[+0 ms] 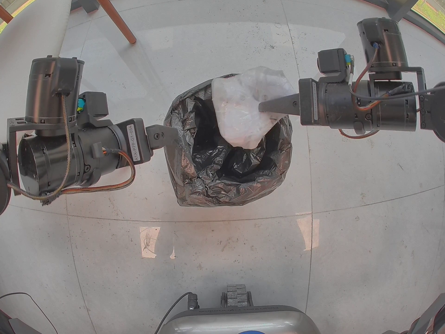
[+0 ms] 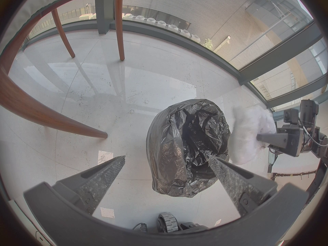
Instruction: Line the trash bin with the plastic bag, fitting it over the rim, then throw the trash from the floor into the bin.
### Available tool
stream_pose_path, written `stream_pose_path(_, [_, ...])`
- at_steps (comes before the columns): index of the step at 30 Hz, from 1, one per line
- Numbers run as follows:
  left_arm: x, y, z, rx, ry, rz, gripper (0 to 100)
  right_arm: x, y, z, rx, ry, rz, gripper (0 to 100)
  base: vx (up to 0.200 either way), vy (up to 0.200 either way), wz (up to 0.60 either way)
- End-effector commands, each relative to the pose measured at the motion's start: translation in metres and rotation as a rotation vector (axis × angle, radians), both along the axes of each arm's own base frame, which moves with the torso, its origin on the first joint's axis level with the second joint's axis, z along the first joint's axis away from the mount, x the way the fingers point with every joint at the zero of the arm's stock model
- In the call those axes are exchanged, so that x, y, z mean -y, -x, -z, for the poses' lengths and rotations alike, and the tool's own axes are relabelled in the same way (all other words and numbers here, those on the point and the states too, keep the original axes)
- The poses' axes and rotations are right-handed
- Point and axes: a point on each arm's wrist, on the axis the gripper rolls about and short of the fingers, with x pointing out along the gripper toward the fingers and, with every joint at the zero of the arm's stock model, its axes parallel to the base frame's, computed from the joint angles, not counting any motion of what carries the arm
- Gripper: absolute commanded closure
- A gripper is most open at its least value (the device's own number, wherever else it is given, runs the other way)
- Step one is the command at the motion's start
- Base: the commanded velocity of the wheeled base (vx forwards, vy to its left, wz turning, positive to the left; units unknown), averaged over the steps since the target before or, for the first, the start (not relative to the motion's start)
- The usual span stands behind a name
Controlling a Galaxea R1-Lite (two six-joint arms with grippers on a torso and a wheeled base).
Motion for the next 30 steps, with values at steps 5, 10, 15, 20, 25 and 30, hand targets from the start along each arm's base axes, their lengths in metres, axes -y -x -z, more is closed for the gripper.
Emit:
stream_pose_path(5, [0.0, 0.0, -0.001, 0.005, 0.004, 0.001, 0, 0.003, 0.001, -0.003, 0.003, -0.016, 0.012, 0, 0.0, 0.0, 0.0])
stream_pose_path(10, [-0.007, 0.014, -0.021, 0.093, 0.074, 0.041, 0, 0.037, 0.03, -0.027, 0.043, -0.055, 0.113, 0, 0.0, 0.0, 0.0])
stream_pose_path(15, [-0.015, 0.048, -0.04, 0.238, 0.107, 0.183, 0, 0.087, 0.089, -0.026, 0.051, -0.085, 0.265, 0, 0.0, 0.0, 0.0])
stream_pose_path(20, [-0.042, 0.083, -0.047, 0.428, 0.11, 0.215, 0, 0.138, 0.146, -0.008, 0.114, -0.072, 0.431, 0, 0.0, 0.0, 0.0])
stream_pose_path(25, [-0.122, 0.144, -0.019, 0.51, 0.061, -0.237, 0, 0.196, 0.239, 0.046, 0.156, -0.008, 0.673, 0, 0.0, 0.0, 0.0])
stream_pose_path(30, [-0.146, 0.207, 0.046, 0.43, 0.038, -0.473, 0, 0.207, 0.297, 0.124, 0.264, 0.056, 0.792, 0, 0.0, 0.0, 0.0])
